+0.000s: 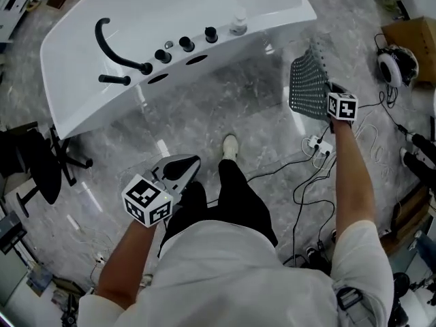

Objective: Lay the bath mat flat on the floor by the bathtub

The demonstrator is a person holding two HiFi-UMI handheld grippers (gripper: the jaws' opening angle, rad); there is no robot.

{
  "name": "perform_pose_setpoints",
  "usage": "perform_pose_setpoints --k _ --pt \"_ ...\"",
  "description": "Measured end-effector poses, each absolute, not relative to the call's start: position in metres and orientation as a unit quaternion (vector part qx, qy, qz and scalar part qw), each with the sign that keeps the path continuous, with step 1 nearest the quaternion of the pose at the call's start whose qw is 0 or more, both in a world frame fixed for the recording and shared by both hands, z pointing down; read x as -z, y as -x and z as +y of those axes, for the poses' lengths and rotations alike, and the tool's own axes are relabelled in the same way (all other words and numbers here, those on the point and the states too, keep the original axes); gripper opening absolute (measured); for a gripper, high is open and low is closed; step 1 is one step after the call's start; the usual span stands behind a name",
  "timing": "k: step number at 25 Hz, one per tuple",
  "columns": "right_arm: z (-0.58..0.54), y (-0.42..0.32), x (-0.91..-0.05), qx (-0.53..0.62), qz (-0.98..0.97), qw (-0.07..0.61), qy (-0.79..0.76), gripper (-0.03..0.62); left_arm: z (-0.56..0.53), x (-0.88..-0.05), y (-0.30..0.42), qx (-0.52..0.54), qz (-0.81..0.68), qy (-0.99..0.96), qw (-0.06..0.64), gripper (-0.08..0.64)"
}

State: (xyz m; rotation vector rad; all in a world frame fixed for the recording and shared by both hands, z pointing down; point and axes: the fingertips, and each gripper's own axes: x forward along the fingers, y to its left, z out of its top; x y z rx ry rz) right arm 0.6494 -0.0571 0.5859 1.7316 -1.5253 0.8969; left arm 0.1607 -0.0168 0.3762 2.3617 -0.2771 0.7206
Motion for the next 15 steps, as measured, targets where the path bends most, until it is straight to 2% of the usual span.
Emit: perform_pose_setpoints --k 5,15 --pt "-0.098 -0.593 -0.669 -0.341 -0.594 0.349 -0.639 0.048 -0.014 -0.414 -0.15 -0.267 -0.115 -0.887 0.359 0.018" --pt "-0.128 -0.396 -0.786 -0.385 -0.646 0.368 -0.547 0.048 -0.016 -0.485 -0.087 -0.246 -0.168 -0.872 0.388 0.018"
